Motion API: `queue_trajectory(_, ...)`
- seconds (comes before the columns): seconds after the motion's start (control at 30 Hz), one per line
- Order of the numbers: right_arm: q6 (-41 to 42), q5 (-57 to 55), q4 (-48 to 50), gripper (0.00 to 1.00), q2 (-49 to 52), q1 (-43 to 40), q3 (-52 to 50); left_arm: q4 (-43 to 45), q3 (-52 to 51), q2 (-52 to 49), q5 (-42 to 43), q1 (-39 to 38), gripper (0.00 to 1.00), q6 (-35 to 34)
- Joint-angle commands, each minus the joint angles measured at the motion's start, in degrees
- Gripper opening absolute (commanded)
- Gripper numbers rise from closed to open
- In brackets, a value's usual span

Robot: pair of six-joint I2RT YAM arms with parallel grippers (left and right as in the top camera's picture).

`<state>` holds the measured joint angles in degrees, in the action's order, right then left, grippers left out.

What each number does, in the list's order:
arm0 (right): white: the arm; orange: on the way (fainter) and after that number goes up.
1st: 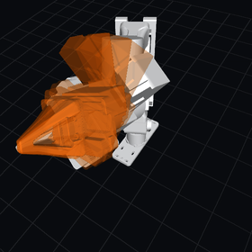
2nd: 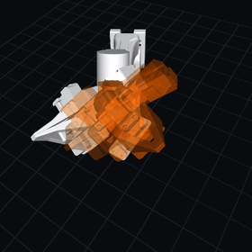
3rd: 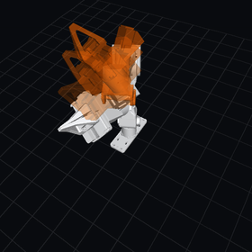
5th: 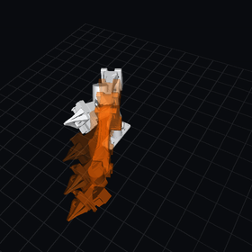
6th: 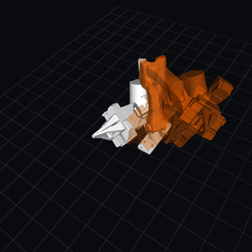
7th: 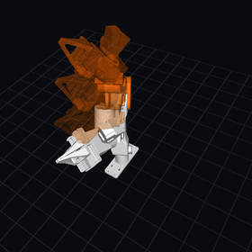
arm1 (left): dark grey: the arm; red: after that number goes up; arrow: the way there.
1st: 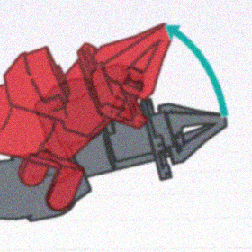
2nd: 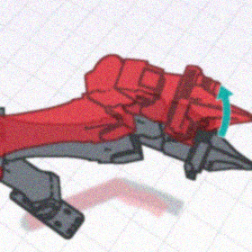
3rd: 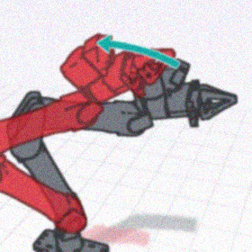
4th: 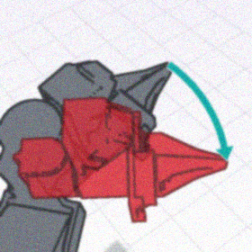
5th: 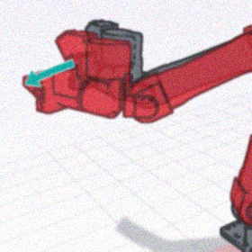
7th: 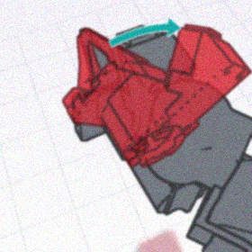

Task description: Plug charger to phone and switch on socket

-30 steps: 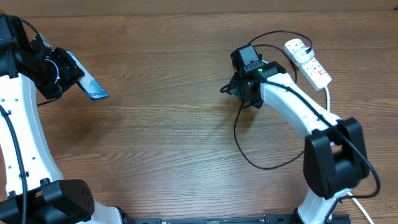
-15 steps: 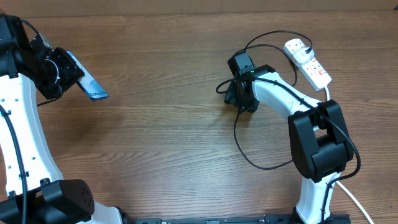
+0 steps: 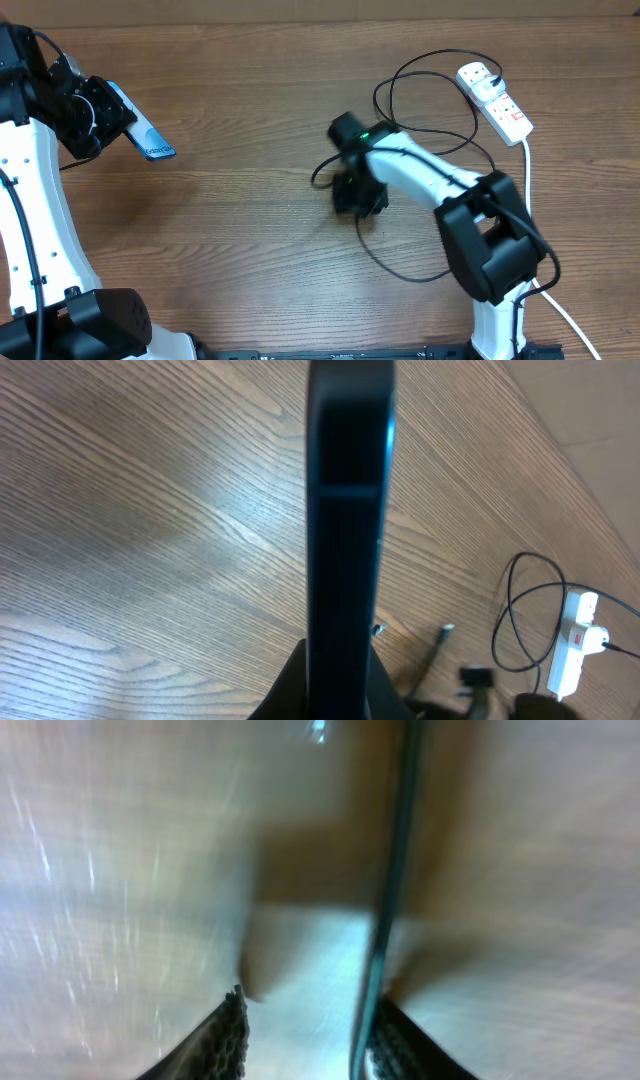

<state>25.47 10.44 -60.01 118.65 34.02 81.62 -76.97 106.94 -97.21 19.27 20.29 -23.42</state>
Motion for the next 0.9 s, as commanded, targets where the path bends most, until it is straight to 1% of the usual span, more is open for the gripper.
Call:
queue_trajectory(0.0,-2.84,2.12,-3.10,0.31,0.94,3.48,-0.57,0.24,0.46,0.46,1.73,-0.09,0.04,1.60)
queue_trajectory(0.03,-2.82,2.10,-4.39,0.29,0.94,4.22,-0.57,0.24,0.46,0.46,1.73,-0.09,0.04,1.60)
queue_trajectory(0.1,-2.56,2.10,-6.54,0.27,0.92,5.62,-0.57,0.26,0.46,0.46,1.73,-0.09,0.04,1.60)
queue_trajectory(0.2,0.70,1.18,-7.76,0.28,-0.09,6.86,-0.57,0.28,0.46,0.46,1.73,-0.09,0.04,1.60)
queue_trajectory(0.37,0.66,0.96,-7.78,0.29,-5.66,7.06,-0.13,0.35,0.46,0.46,1.70,-0.09,0.04,1.60)
queue_trajectory(0.43,0.68,-1.64,-7.39,0.35,-8.57,7.06,0.37,0.44,0.46,0.46,1.73,-0.09,0.04,1.60)
queue_trajectory(0.47,0.68,-4.02,-6.99,0.39,-9.88,7.06,0.70,0.48,0.46,0.46,1.73,-0.09,0.04,1.57)
queue_trajectory(0.53,1.31,-8.74,-5.03,0.70,-11.61,7.04,1.05,0.48,0.46,0.46,1.75,-0.11,0.04,1.57)
queue_trajectory(0.57,1.29,-12.33,-2.95,0.73,-12.31,7.04,1.07,0.46,0.46,0.46,1.75,-0.31,0.04,1.60)
queue_trajectory(0.6,1.27,-13.31,-2.12,0.70,-12.37,7.04,1.07,0.46,0.46,0.46,1.75,-0.50,0.04,1.60)
queue_trajectory(0.67,1.25,-15.23,0.70,0.68,-12.37,7.04,1.07,0.48,0.46,0.46,1.73,-1.03,0.04,1.60)
queue_trajectory(0.7,1.27,-16.17,2.29,0.68,-12.35,7.04,1.07,0.50,0.46,0.46,1.73,-1.33,0.04,1.62)
queue_trajectory(0.73,1.27,-16.76,3.74,0.73,-12.35,7.04,1.05,0.50,0.46,0.46,1.70,-1.68,0.04,1.75)
queue_trajectory(0.87,-1.55,-17.25,9.64,0.72,-12.07,6.23,1.05,0.46,0.46,0.46,1.73,-3.50,0.04,4.07)
